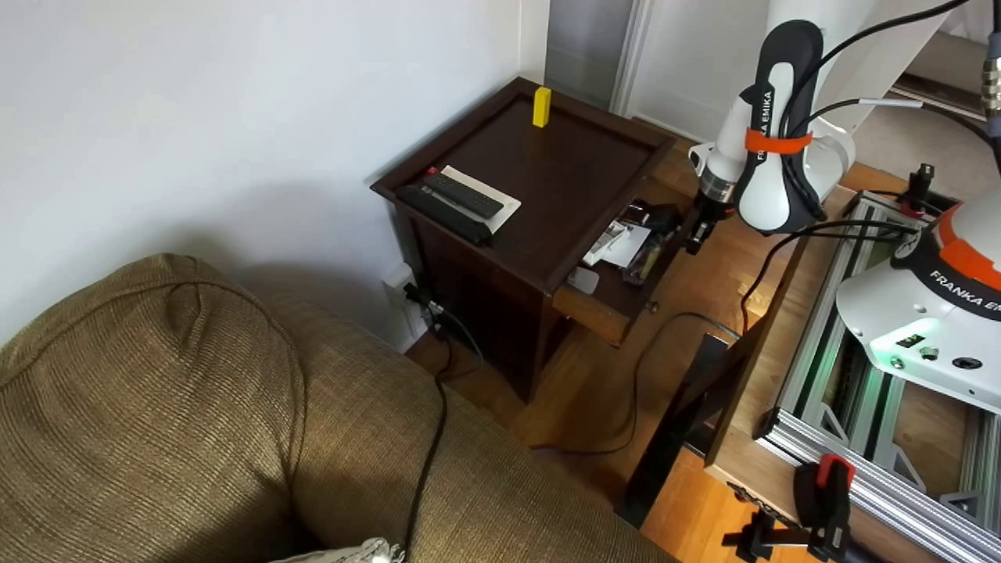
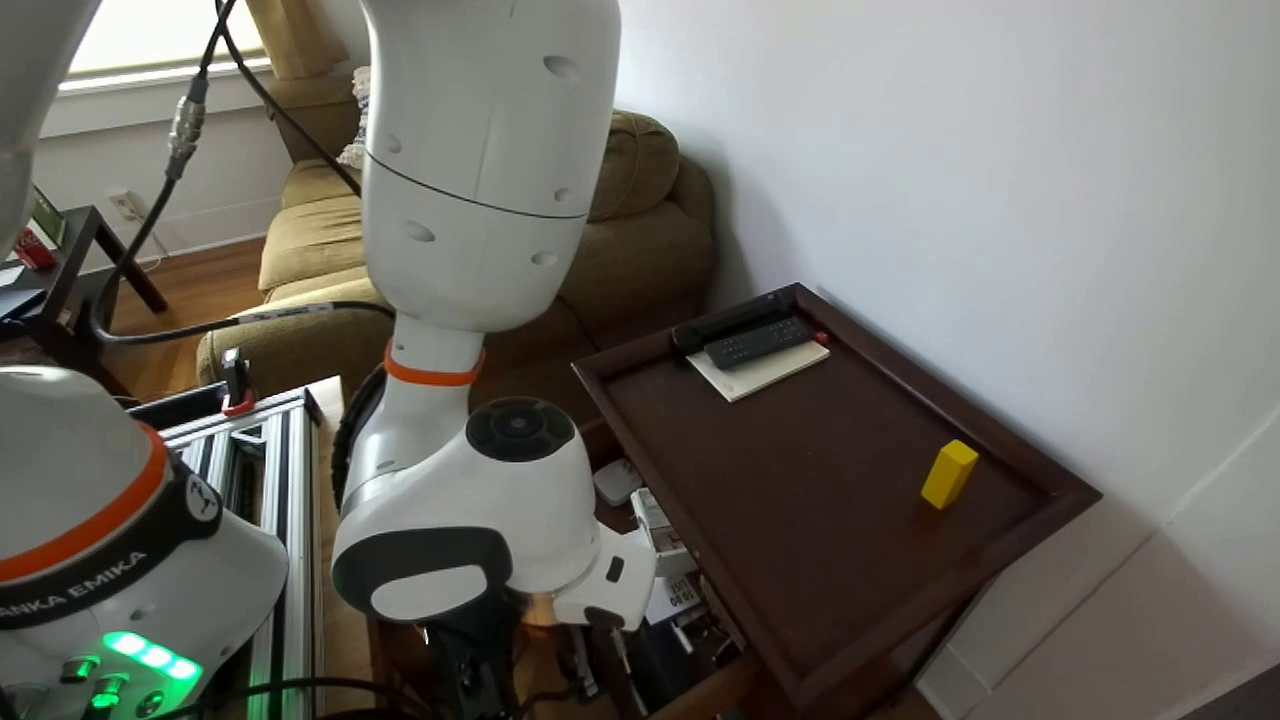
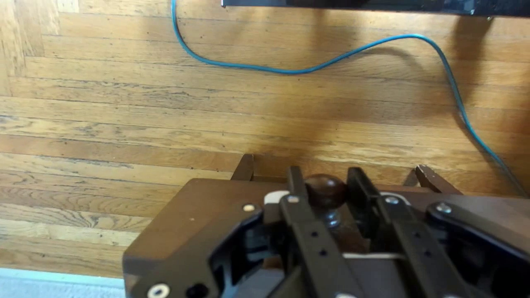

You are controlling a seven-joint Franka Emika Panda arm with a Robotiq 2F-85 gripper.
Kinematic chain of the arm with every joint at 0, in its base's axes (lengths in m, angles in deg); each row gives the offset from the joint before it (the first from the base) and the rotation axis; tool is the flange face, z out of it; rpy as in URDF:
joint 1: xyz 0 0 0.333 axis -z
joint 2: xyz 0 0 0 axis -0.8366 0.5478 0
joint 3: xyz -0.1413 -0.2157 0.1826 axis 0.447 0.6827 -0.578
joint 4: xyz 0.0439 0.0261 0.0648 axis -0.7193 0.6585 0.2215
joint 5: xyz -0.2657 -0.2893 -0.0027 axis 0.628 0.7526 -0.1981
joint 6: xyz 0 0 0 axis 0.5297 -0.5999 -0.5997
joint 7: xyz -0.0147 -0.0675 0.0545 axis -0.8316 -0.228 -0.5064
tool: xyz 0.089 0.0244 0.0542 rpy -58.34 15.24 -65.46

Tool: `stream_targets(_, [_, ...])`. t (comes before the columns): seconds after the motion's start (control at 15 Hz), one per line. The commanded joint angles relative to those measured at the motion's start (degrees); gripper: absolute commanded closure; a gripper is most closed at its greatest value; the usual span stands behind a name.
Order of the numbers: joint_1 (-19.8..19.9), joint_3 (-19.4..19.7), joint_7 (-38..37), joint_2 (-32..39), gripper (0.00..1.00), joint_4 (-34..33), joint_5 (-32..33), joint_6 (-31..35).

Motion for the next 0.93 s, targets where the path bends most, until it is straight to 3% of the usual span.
stream_targets(0.0, [0.42, 3.33, 3.50, -0.62, 0.92, 3.76, 0.50, -5.26])
stream_targets(0.4, [0.60, 3.32, 3.99, -0.32, 0.92, 3.60, 0.66, -6.95])
stream_targets(0.47, [0.78, 3.18, 4.14, -0.52, 0.85, 3.67, 0.91, -6.90])
stream_targets(0.53, [1.03, 3.00, 4.20, -0.86, 0.44, 3.80, 1.13, -6.85])
stream_targets(0.67, [1.52, 3.44, 4.75, -1.11, 0.37, 4.51, 1.29, -7.65])
stream_targets(0.87, [3.90, 4.17, 6.22, -0.27, 0.15, 3.26, 1.49, -10.26])
